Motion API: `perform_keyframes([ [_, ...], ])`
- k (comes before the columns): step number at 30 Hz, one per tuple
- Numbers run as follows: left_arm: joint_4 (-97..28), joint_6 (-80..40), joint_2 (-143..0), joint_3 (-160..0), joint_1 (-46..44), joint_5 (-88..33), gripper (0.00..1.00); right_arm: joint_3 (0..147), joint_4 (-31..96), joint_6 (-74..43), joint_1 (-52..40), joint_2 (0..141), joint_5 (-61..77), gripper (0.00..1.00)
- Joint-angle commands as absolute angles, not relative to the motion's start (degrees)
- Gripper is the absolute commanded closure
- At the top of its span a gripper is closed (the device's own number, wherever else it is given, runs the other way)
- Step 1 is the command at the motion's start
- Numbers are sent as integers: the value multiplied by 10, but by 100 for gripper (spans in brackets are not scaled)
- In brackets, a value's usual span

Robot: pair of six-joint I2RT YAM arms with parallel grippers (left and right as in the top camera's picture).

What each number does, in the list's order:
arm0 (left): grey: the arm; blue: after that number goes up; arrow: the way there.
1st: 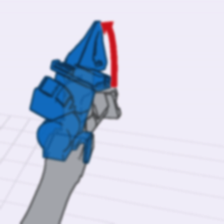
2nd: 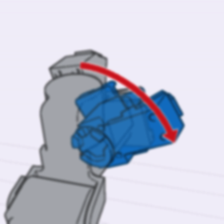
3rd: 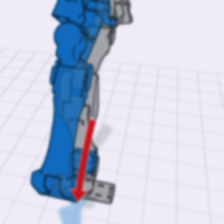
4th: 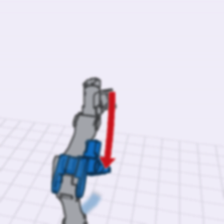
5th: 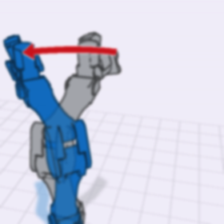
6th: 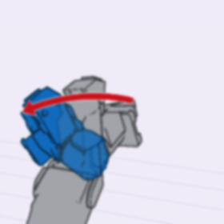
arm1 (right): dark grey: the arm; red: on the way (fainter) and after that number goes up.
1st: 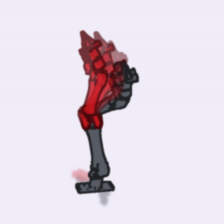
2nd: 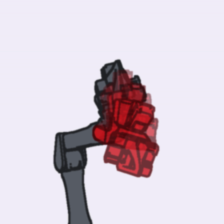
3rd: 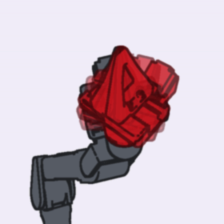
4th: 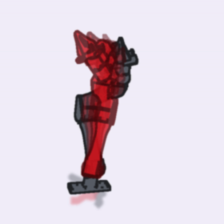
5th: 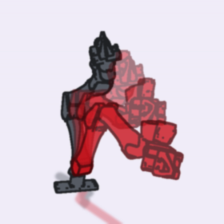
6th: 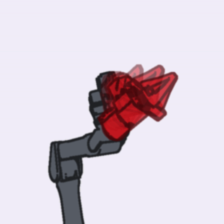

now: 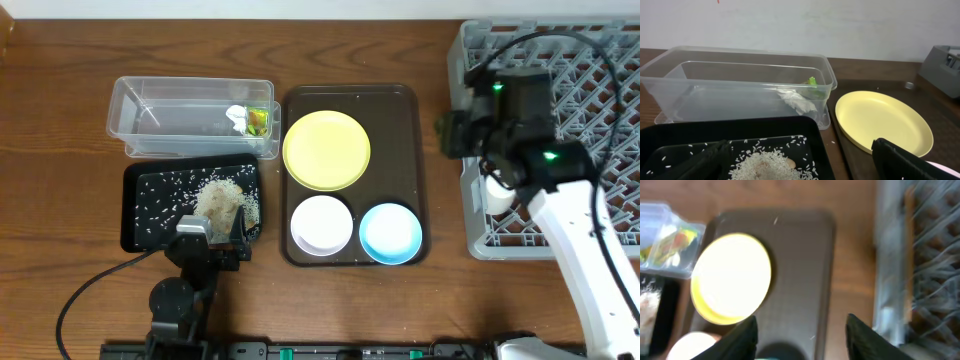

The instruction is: Sort waste into correct bins and load items into the dishwasher rack

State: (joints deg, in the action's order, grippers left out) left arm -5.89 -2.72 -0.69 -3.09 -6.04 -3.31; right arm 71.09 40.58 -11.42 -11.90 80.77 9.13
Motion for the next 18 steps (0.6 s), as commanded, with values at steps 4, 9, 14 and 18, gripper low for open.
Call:
perform_keyframes([
  [4, -63, -20, -2, -15, -57, -39, 9, 707, 437, -137, -189, 889, 151, 45],
  [9, -63, -20, -2, -15, -57, -39, 9, 707, 452, -130, -224, 962, 123, 53],
  [14, -63, -20, -2, -15, -57, -39, 9, 707, 506, -61, -224, 961, 159, 54],
  [18, -63, -20, -2, -15, -57, -39, 9, 703, 587, -32, -226, 957, 138, 51],
])
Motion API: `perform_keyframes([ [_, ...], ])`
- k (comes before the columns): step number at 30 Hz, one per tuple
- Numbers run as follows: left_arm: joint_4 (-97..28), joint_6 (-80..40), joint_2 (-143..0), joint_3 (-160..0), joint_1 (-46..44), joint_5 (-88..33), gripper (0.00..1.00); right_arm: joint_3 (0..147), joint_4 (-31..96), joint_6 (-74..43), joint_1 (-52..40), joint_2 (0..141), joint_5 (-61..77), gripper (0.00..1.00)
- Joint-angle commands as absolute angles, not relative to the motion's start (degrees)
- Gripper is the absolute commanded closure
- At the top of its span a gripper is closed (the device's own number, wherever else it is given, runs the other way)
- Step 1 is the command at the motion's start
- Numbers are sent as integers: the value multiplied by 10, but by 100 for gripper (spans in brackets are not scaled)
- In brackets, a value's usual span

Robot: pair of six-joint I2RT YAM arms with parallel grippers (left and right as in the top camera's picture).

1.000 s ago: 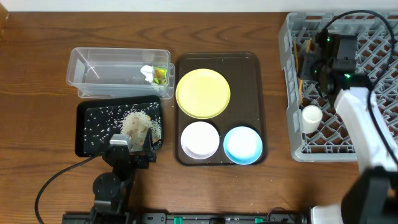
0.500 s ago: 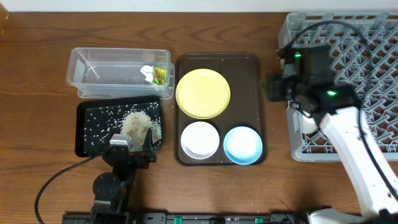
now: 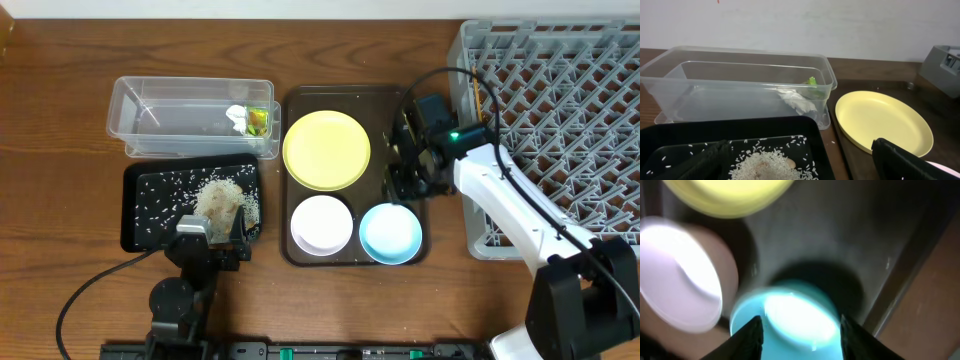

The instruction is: Sort waste into correct bins and load items into the dishwasher rack

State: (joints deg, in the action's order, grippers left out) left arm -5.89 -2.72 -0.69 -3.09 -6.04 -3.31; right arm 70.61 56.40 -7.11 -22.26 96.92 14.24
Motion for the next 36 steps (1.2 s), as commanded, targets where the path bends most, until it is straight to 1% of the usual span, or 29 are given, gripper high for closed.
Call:
perform_keyframes([
  [1, -63, -20, -2, -15, -57, -39, 9, 695, 597, -35, -226, 957, 123, 51],
  [6, -63, -20, -2, -15, -57, -39, 9, 626, 572, -88, -225, 957, 39, 51],
  [7, -63, -20, -2, -15, -57, -39, 9, 612, 558, -90, -225, 957, 39, 51],
  [9, -63, -20, -2, -15, -57, -39, 9, 584, 522, -94, -225, 957, 59, 55],
  [11, -63, -20, -2, -15, -57, -39, 9, 566, 503, -106, -225, 957, 65, 66],
  [13, -63, -20, -2, -15, -57, -39, 9, 560, 499, -117, -225, 957, 64, 89],
  [15, -63, -20, -2, -15, -57, -39, 9, 563, 499, -118, -224, 954, 64, 97],
  [16, -63, -20, -2, -15, -57, -39, 9, 566, 499, -118, -224, 950, 65, 99],
  [23, -63, -20, -2, -15, -57, -39, 9, 616, 513, -136, -212, 889, 48, 99],
  [26, -63, -20, -2, -15, -57, -39, 9, 652, 528, -187, -200, 847, -50, 99],
  [29, -63, -20, -2, -15, -57, -39, 9, 689, 534, -236, -192, 802, -197, 99],
  [31, -63, -20, -2, -15, -57, -39, 9, 705, 522, -264, -191, 773, -319, 99],
  [36, -63, -20, -2, -15, -57, -39, 9, 705, 450, -267, -186, 745, -602, 99],
])
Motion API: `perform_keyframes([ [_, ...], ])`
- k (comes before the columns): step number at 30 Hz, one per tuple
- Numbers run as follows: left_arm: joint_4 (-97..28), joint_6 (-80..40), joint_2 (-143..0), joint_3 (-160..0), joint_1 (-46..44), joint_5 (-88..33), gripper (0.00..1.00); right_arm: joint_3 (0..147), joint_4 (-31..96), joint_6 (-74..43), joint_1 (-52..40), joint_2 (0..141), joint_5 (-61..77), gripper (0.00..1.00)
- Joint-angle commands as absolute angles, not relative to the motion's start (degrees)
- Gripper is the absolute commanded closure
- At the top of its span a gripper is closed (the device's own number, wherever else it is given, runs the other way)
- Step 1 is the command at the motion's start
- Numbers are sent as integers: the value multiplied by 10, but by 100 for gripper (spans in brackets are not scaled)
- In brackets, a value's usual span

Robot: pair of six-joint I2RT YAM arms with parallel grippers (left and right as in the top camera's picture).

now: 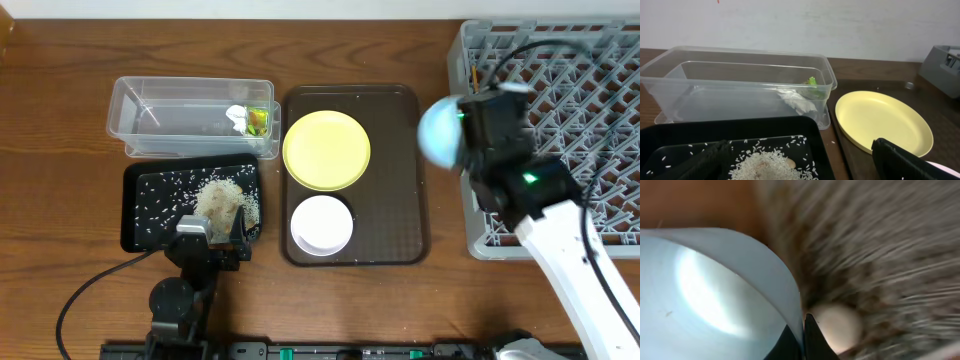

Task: Sort waste into correct bins and load items into the dishwasher rack
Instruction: 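Carry the light-blue bowl with the right gripper into the rack, then reach the right gripper to the white bowl on the brown tray and grasp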

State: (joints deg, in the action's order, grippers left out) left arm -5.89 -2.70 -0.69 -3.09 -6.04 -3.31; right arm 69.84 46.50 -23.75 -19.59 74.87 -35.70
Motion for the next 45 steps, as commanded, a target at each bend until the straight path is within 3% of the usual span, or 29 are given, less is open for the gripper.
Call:
perform_keyframes([
  [1, -63, -20, -2, -15, -57, -39, 9, 705, 440, -267, -181, 748, -635, 99],
  [16, -63, -20, -2, -15, -57, -39, 9, 705, 350, -211, -49, 948, -673, 99],
  [31, -63, -20, -2, -15, -57, -39, 9, 705, 322, -136, -135, 1049, -668, 99],
  [41, -63, -20, -2, -15, -57, -39, 9, 705, 400, -176, -171, 1048, -655, 89],
  [45, -63, -20, -2, -15, -57, -39, 9, 705, 444, -219, -184, 1036, -631, 74],
])
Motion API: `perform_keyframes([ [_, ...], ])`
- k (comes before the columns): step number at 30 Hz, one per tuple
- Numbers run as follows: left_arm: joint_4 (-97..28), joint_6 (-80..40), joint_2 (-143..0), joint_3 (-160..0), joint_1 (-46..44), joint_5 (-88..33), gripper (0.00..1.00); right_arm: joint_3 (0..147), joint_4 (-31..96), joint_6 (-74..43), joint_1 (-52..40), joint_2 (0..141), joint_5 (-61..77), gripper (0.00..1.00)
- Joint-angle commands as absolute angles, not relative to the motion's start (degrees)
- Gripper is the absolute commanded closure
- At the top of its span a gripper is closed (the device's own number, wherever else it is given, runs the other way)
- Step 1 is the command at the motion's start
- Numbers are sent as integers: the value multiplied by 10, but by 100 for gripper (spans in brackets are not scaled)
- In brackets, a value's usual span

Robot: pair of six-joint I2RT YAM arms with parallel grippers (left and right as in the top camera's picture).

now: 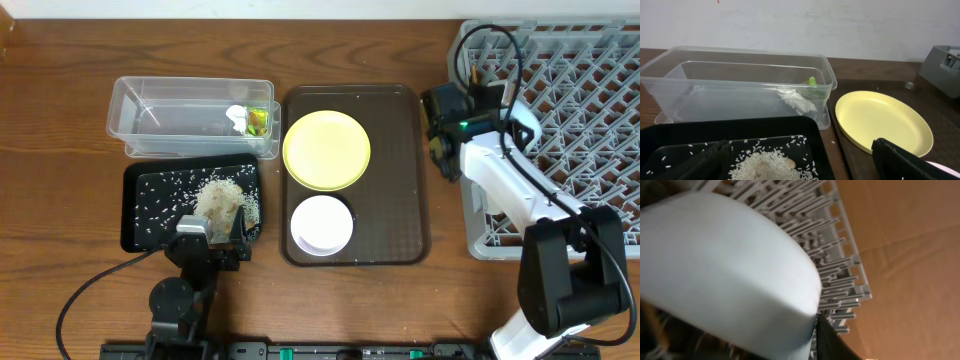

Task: Sort waste into correct bins and load items into the dishwasher rack
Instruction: 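Reach the right gripper to the white bowl on the brown tray and grasp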

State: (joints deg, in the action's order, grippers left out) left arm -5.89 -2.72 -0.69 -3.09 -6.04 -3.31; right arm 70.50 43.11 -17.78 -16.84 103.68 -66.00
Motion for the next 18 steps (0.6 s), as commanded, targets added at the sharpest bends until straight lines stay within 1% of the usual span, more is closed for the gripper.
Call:
perform_keyframes([
  [1, -63, -20, -2, -15, -57, -39, 9, 705, 450, -225, -187, 1031, -609, 66],
  [2, -63, -20, -2, -15, -57, -39, 9, 706, 453, -225, -191, 1023, -579, 61],
  [7, -63, -20, -2, -15, -57, -39, 9, 706, 456, -225, -213, 977, -415, 52],
  [9, -63, -20, -2, -15, -57, -39, 8, 706, 454, -225, -223, 955, -348, 50],
  [13, -63, -20, -2, -15, -57, -39, 9, 706, 445, -224, -249, 915, -162, 49],
  [15, -63, -20, -2, -15, -57, -39, 9, 705, 436, -220, -266, 910, -46, 50],
  [18, -63, -20, -2, -15, -57, -39, 9, 704, 430, -192, -298, 919, 83, 49],
])
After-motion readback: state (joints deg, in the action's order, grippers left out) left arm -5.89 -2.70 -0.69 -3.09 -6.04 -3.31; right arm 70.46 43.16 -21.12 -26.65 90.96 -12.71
